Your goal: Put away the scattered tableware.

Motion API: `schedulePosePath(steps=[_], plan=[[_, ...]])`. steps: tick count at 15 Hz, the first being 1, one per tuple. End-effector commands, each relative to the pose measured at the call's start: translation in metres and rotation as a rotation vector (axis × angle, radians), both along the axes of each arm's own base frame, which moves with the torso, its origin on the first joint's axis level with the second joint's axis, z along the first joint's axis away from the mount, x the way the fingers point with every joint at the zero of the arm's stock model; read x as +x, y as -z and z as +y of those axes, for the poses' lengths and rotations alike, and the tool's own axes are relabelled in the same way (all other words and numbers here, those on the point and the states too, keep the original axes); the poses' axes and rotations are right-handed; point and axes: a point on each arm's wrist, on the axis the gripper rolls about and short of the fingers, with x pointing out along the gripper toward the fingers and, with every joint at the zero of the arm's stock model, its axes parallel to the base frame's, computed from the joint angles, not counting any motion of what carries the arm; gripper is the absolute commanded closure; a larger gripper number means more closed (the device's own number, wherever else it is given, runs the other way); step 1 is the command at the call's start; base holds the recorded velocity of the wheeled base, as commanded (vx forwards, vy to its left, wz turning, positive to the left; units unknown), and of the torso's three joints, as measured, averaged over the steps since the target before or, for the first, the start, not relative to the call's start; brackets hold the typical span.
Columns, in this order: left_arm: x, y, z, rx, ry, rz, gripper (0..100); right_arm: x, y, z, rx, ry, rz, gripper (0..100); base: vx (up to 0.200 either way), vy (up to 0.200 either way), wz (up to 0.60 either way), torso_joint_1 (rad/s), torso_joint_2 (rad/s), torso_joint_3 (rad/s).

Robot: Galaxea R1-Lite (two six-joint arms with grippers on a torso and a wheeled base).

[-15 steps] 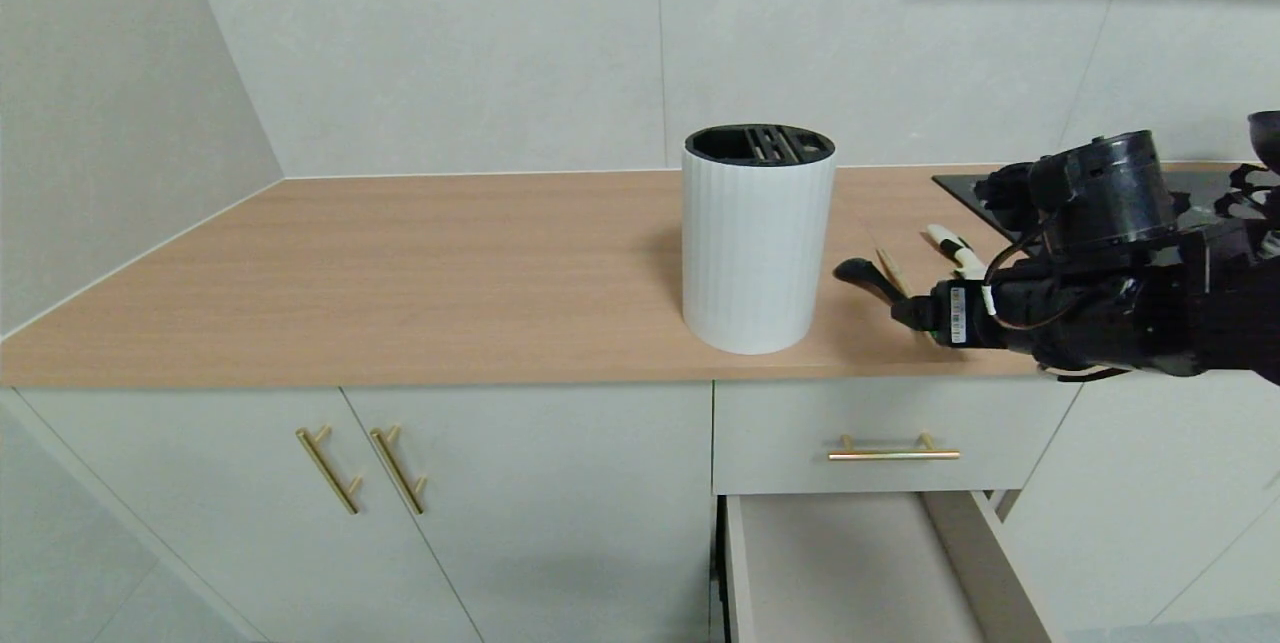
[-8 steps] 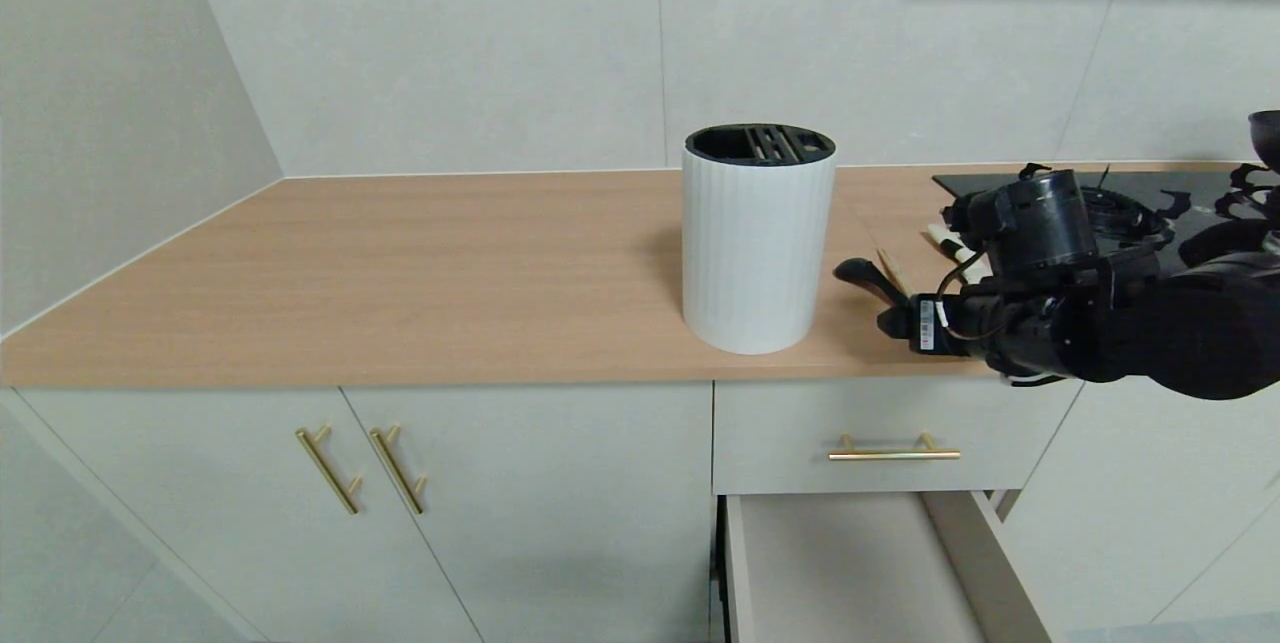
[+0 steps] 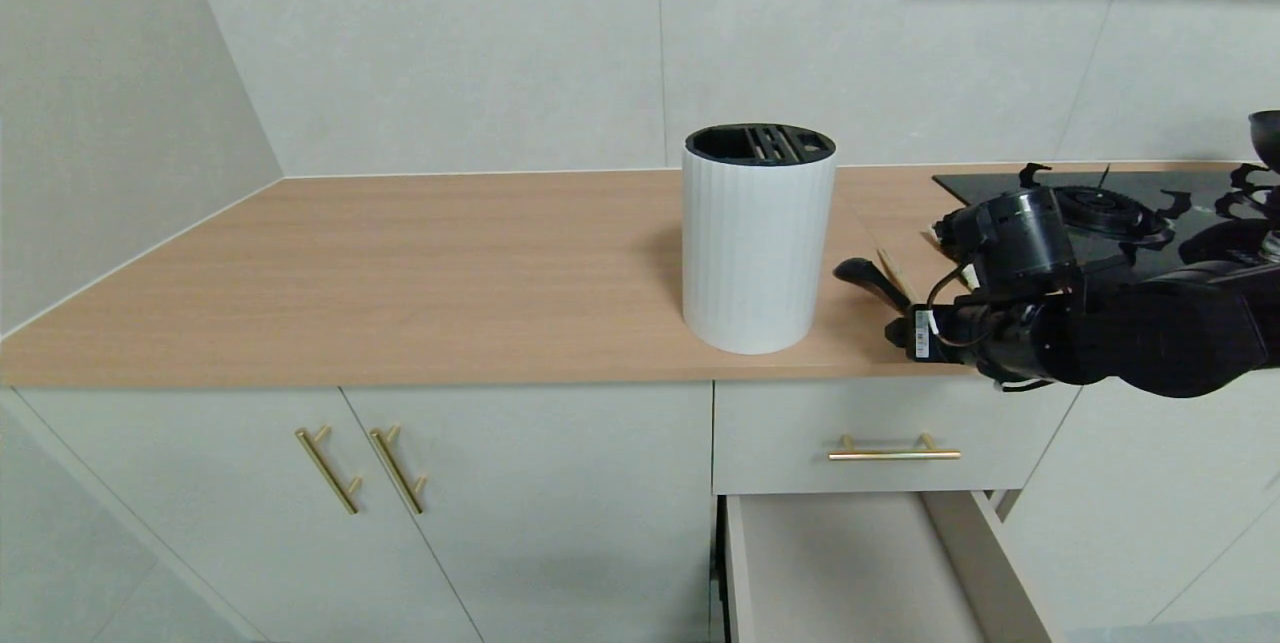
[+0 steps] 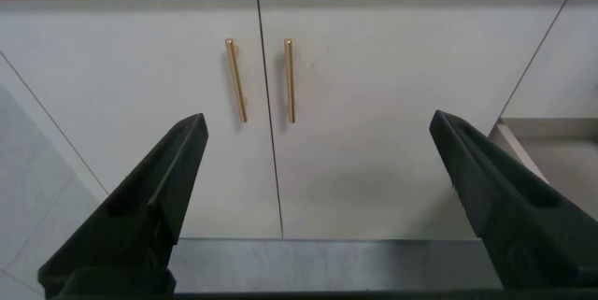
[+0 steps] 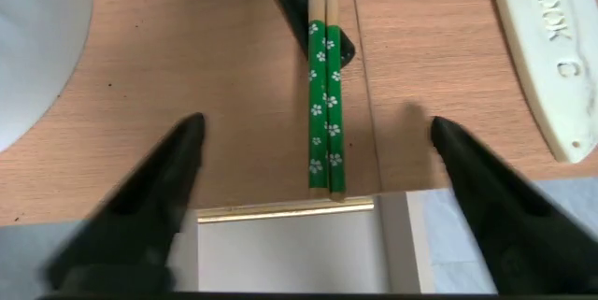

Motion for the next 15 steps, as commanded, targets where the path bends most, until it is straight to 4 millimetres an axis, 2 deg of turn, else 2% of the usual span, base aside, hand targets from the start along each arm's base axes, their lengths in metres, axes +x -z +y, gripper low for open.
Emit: schedulePosePath(steps=[1,9,13,15], plan=[[0.0,0.0,0.0,0.0,0.0,0.002,0,0.001,0.002,0.001,-0.003,-0.001,0.005,100,0.0,0.0,0.0,0.0,0.0,0.0],[0.0,0.0,0.0,0.0,0.0,0.001,0,-0.003,-0.006,-0.002,0.006,0.003,-0.014,100,0.0,0.0,0.0,0.0,0.0,0.0],[0.0,0.0,0.0,0.0,0.0,0.001,0,-0.031,-0.043,-0.012,0.031,-0.01,-0.064,100,0.0,0.0,0.0,0.0,0.0,0.0],[0.0,0.0,0.0,0.0,0.0,0.001,0,-0.067,-0.072,-0.024,0.053,-0.047,-0.068,100,0.0,0.0,0.0,0.0,0.0,0.0]])
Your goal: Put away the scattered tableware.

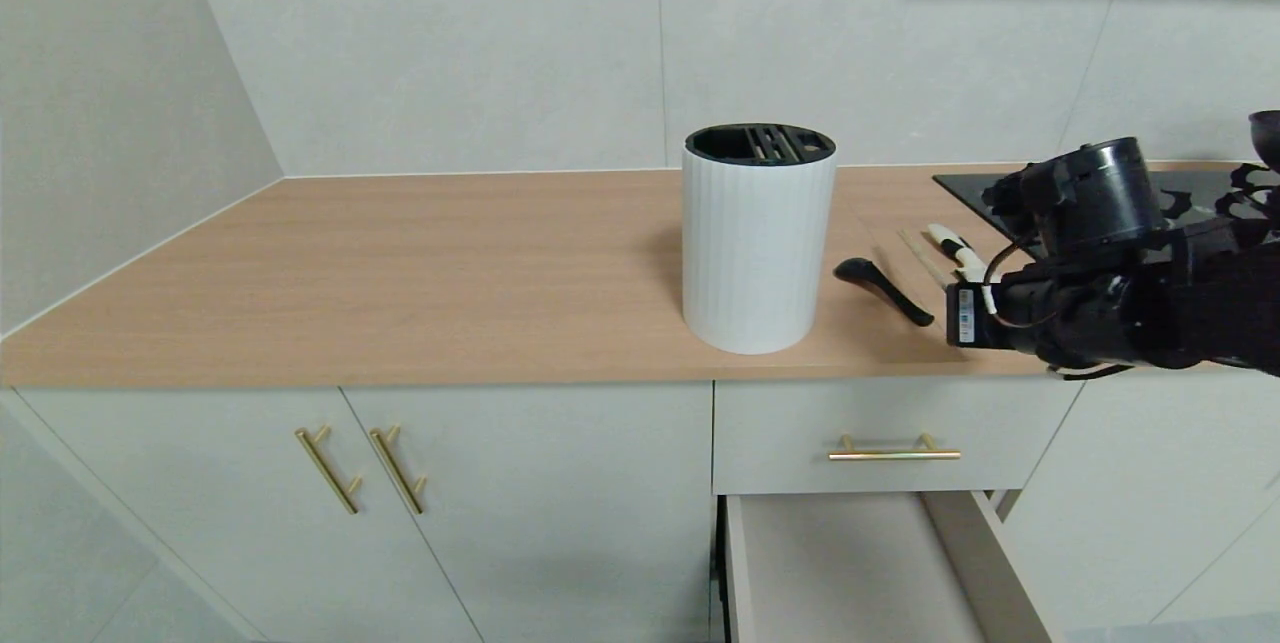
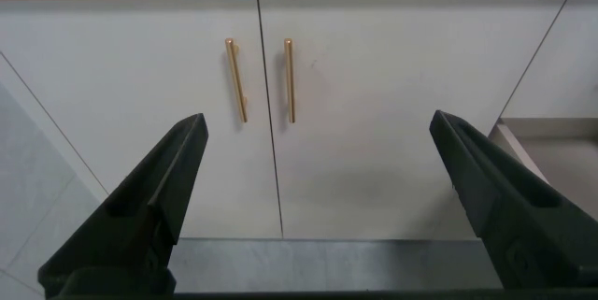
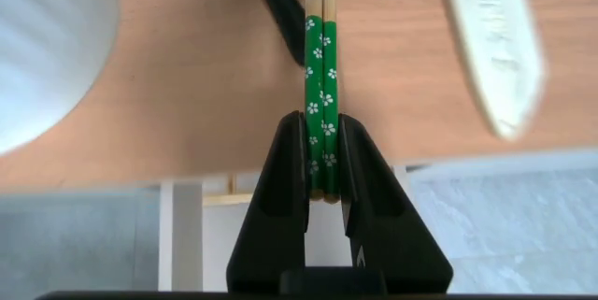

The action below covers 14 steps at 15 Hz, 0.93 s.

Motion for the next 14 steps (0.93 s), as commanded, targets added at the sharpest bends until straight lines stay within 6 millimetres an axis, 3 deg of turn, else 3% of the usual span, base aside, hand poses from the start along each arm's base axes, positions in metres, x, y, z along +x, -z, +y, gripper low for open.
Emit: schedulePosePath(steps=[1,5,7,9,14], plan=[[0.0,0.0,0.0,0.0,0.0,0.0,0,-0.048,-0.042,-0.014,0.046,-0.052,-0.052,100,0.0,0.0,0.0,0.0,0.0,0.0],[0.0,0.0,0.0,0.0,0.0,0.002,0,-0.128,-0.072,-0.031,0.079,-0.229,0.036,100,0.0,0.0,0.0,0.0,0.0,0.0],[0.0,0.0,0.0,0.0,0.0,0.002,0,-0.151,-0.072,-0.034,0.067,-0.301,0.109,100,0.0,0.0,0.0,0.0,0.0,0.0],[0.0,0.0,0.0,0.0,0.0,0.002,0,-0.159,-0.065,-0.034,0.059,-0.357,0.198,100,0.0,0.0,0.0,0.0,0.0,0.0],[0.0,0.0,0.0,0.0,0.0,0.0,0,-0.157,-0.041,-0.03,0.032,-0.497,0.28,100,0.0,0.0,0.0,0.0,0.0,0.0]])
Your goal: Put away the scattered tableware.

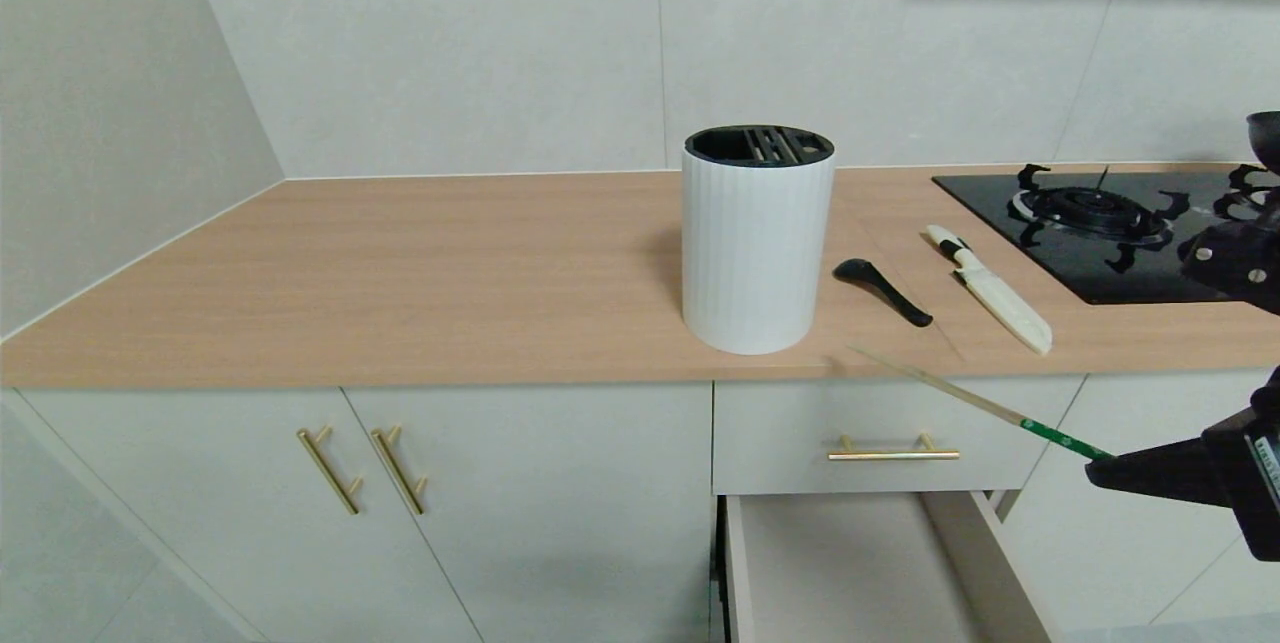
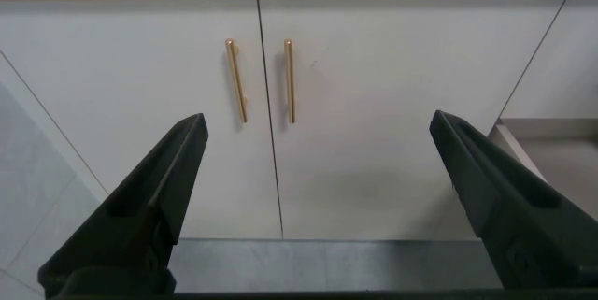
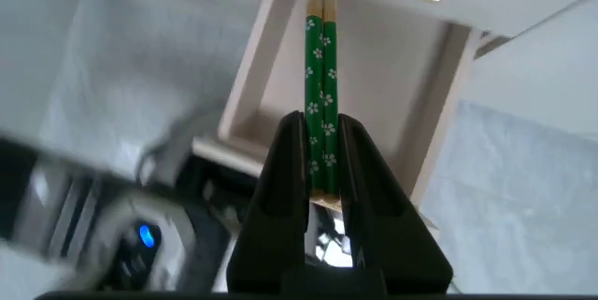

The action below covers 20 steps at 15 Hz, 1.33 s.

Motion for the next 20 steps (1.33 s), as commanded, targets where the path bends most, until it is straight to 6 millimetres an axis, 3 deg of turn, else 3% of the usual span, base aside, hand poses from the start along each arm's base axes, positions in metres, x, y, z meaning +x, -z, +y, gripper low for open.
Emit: schedulePosePath(steps=[1,5,13,20], plan=[[0.0,0.0,0.0,0.0,0.0,0.0,0,-0.002,0.007,0.0,0.0,-0.022,0.018,100,0.0,0.0,0.0,0.0,0.0,0.0],[0.0,0.0,0.0,0.0,0.0,0.0,0,-0.004,0.021,-0.001,-0.054,-0.057,0.036,100,0.0,0.0,0.0,0.0,0.0,0.0],[0.0,0.0,0.0,0.0,0.0,0.002,0,-0.001,0.028,0.0,-0.066,-0.066,0.038,100,0.0,0.0,0.0,-0.006,0.01,0.007],[0.0,0.0,0.0,0.0,0.0,-0.001,0,0.002,0.033,0.002,-0.066,-0.066,0.031,100,0.0,0.0,0.0,-0.16,0.41,0.249]])
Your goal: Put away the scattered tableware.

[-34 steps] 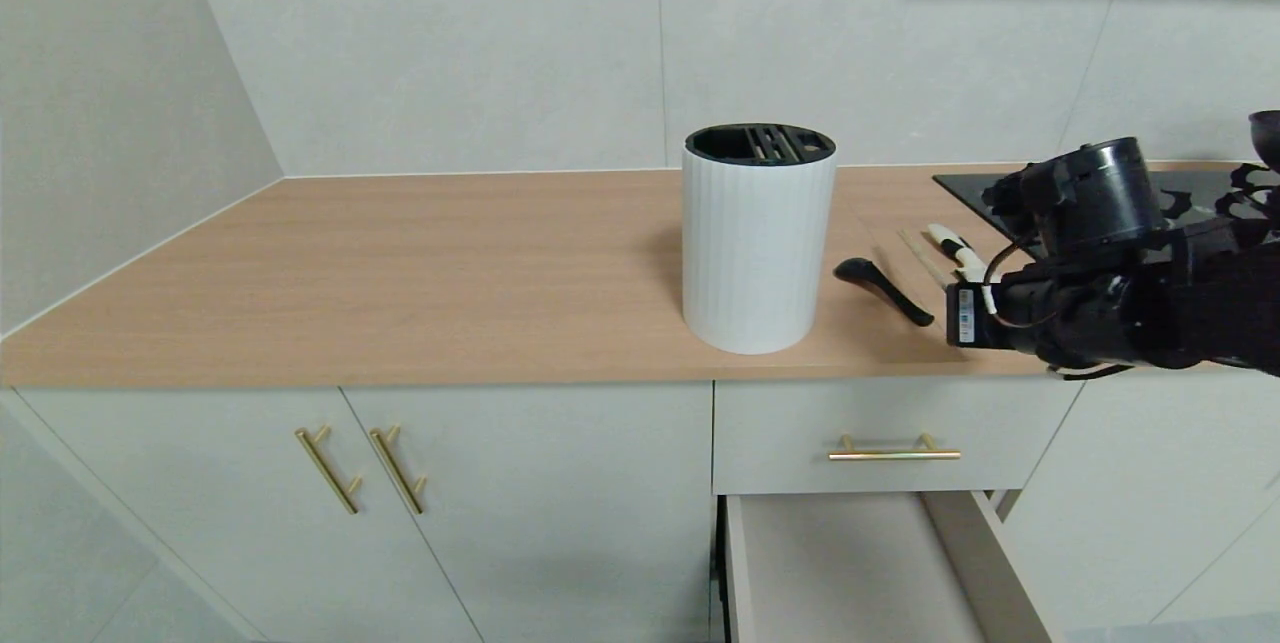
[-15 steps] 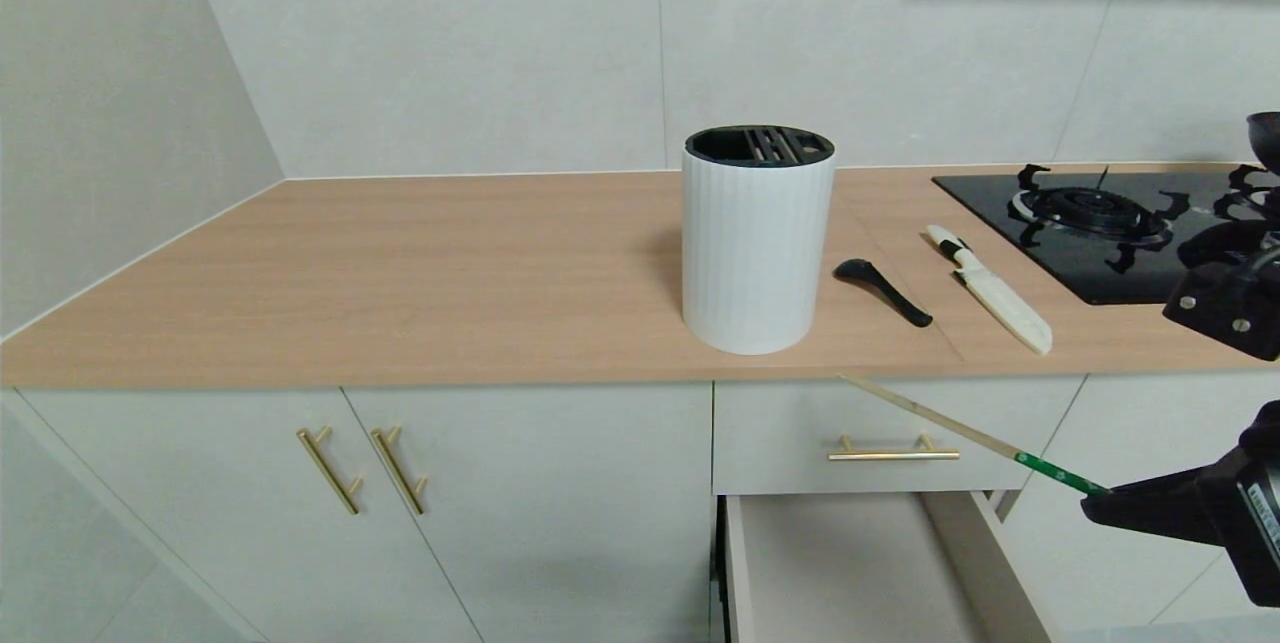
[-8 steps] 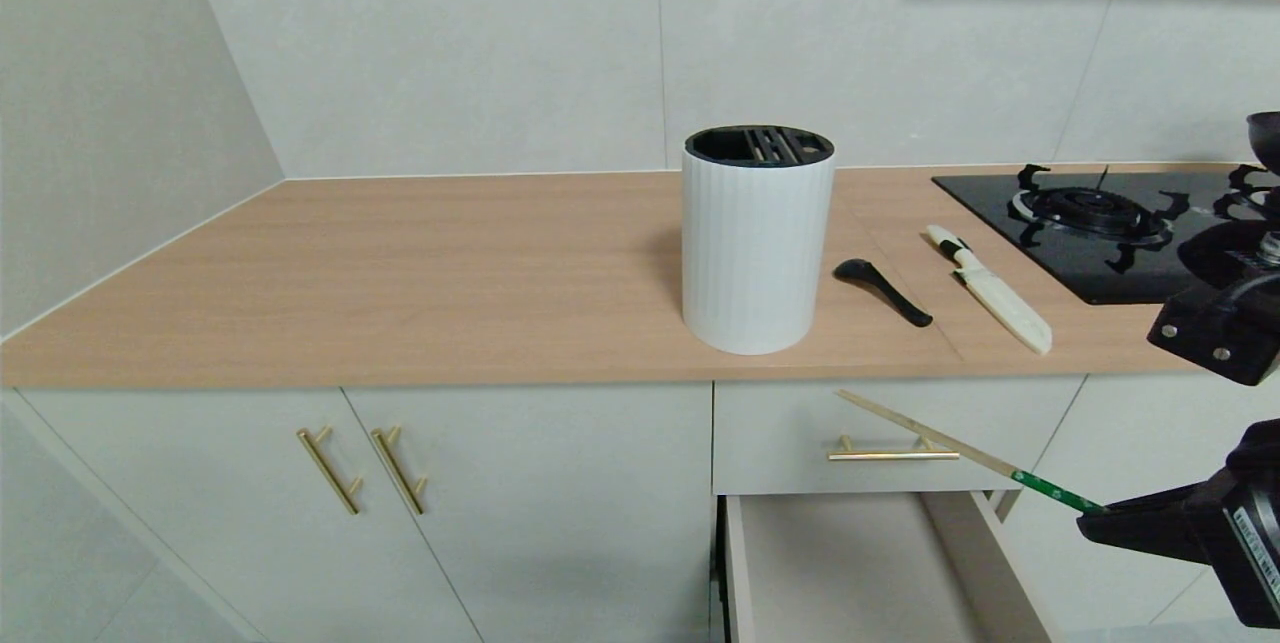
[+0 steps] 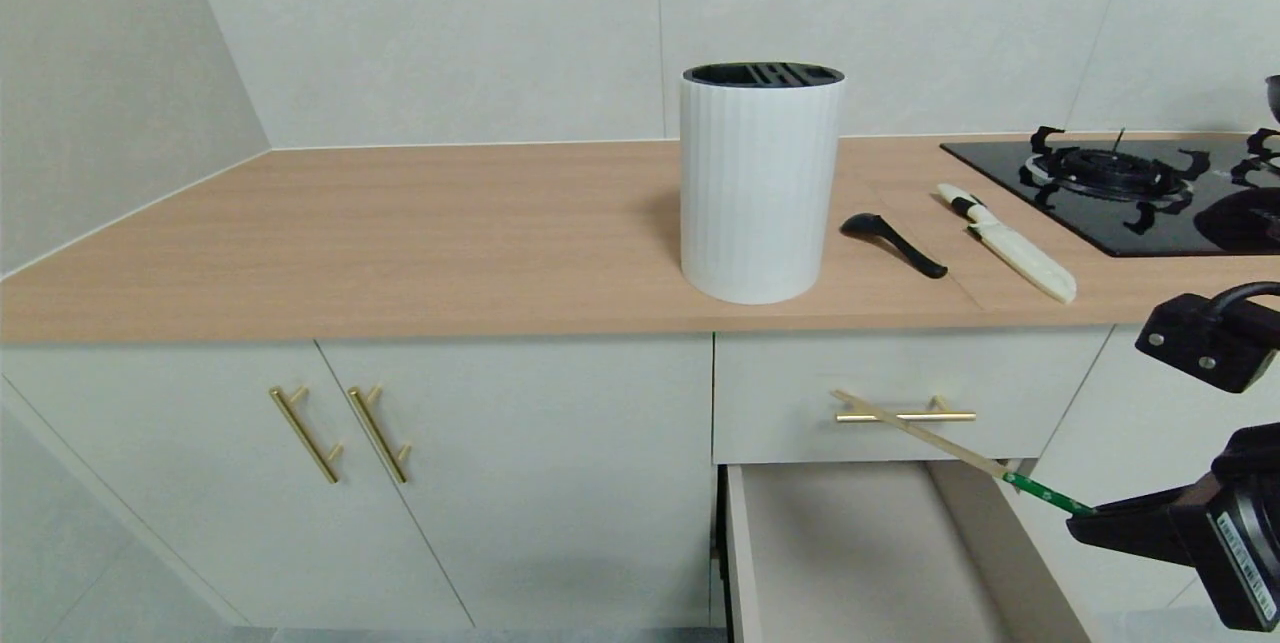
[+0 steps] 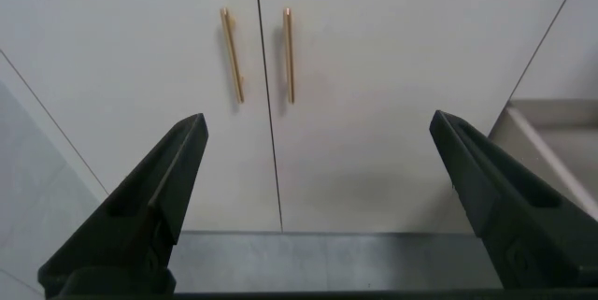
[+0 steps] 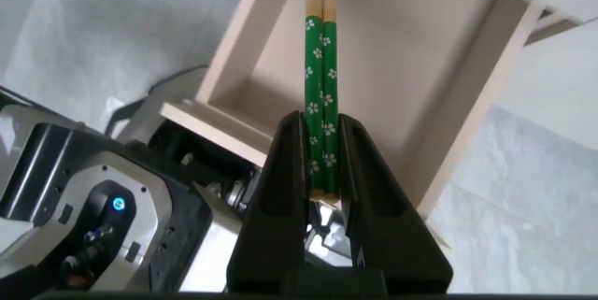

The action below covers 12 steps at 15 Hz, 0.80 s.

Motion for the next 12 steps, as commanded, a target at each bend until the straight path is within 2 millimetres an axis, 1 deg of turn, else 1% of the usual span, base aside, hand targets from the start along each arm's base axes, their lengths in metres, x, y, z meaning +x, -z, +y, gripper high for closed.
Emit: schedulePosePath(steps=[1,5,9,12], plan=[[0.0001,0.0,0.0,0.0,-0.001,0.002,0,0.0016,0.0019,0.0011,-0.01,-0.01,0.002,100,0.0,0.0,0.0,-0.163,0.48,0.3],[0.0,0.0001,0.0,0.0,-0.001,0.001,0,0.0017,0.0033,0.0012,-0.015,-0.012,0.007,100,0.0,0.0,0.0,-0.156,0.47,0.308],[0.0001,0.0,0.0,0.0,-0.001,0.002,0,0.0018,0.0044,0.0013,-0.018,-0.015,0.01,100,0.0,0.0,0.0,-0.115,0.45,0.338],[0.0001,0.0,0.0,0.0,-0.001,0.002,0,0.0034,0.0066,0.0023,-0.024,-0.015,0.021,100,0.0,0.0,0.0,-0.037,0.17,0.126]])
